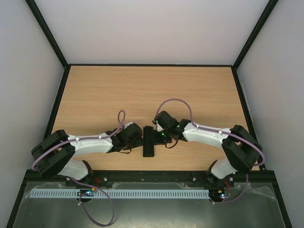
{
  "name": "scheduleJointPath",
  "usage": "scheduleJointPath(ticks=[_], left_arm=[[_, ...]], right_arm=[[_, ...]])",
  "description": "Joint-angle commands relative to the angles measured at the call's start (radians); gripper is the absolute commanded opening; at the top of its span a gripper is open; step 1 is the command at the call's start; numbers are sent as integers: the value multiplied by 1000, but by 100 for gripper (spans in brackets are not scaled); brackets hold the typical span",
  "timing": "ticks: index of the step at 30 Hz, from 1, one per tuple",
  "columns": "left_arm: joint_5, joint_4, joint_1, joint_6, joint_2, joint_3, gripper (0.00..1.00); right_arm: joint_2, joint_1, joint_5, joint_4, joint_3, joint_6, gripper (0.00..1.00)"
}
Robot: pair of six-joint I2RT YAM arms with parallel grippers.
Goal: Organize the sunglasses
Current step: Close the sunglasses case at the center of the board, then move the sunglasses case at the center of the board.
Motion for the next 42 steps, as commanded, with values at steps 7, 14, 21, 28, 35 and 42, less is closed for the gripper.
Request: scheduleJointPath(ticks=[7,14,21,28,35,42], left_arm=[[27,-42,22,6,-27,-55,45],[14,-97,60,19,-113,-87,47],[19,-152,88,44,-197,-87,51],[32,-191,143,96,-231,-77,58],[46,-213,208,132,-304,-102,69],[50,-239,240,154,-343,-106,69]], right_arm=[[25,14,16,0,52,0,20],[4,14,74,-72,89,-24,26],[-137,48,157,-127,13,-29,31],[-231,247,324,-191,-18,67,47],[-114,426,407,-176,-2,46,55],[67,450,536,-205,71,76,54]])
